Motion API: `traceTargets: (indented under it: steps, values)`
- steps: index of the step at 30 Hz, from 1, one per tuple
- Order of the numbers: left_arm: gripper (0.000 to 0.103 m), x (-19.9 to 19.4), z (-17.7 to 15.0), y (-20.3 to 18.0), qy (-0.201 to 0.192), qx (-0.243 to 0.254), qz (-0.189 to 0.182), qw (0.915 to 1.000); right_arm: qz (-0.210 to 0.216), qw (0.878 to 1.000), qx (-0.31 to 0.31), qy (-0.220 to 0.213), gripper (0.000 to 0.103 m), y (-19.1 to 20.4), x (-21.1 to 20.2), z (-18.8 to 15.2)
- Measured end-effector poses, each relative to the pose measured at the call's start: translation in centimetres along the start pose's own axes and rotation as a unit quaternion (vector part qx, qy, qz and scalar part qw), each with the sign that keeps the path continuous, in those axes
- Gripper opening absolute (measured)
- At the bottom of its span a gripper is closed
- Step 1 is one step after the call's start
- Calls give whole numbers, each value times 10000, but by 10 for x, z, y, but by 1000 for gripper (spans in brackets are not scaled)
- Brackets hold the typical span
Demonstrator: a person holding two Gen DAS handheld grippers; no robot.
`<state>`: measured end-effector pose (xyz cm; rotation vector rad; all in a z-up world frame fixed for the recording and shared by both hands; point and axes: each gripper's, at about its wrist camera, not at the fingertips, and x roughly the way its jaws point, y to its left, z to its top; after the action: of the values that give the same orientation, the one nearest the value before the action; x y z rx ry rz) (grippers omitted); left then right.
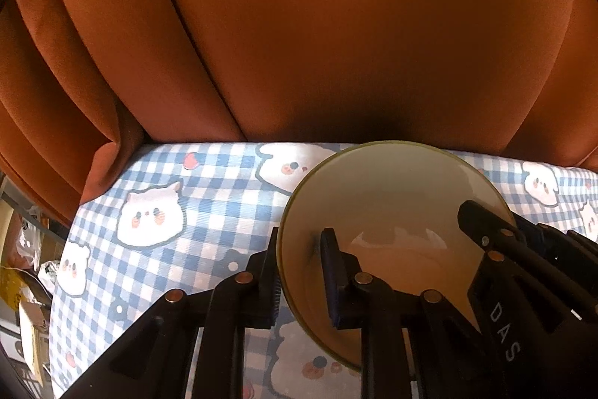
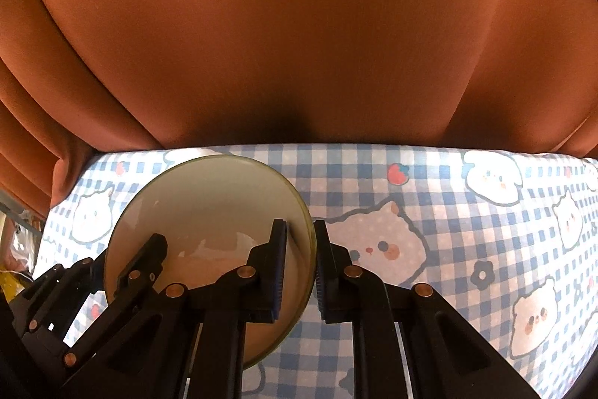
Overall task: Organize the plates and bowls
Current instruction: 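Lift the second small bowl with both tools and carry it toward the bowls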
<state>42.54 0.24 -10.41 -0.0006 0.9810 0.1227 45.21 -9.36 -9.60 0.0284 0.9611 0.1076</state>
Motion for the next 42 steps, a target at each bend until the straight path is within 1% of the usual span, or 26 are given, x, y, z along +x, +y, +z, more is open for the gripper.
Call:
traceTargets:
  steps: [10, 22, 30, 36, 42]
  values:
    - [16, -50, 0, 11, -252, -19, -71, 9997, -30, 9997, 22, -236, 17, 10, -50, 1]
    - [16, -118, -9, 22, -558, 40, -105, 9984, -11, 9985, 143, -527, 17, 28, -120, -12]
    - [16, -157, -26, 25, -713, 221, -221, 9970, -105, 9969, 326, -713, 17, 32, -169, -39]
    - [17, -174, -45, 26, -739, 286, -321, 9963, -170, 9958, 489, -750, 17, 29, -192, -64]
    - [16, -193, -62, 16, -769, 333, -346, 9959, -200, 9954, 511, -785, 17, 18, -214, -87]
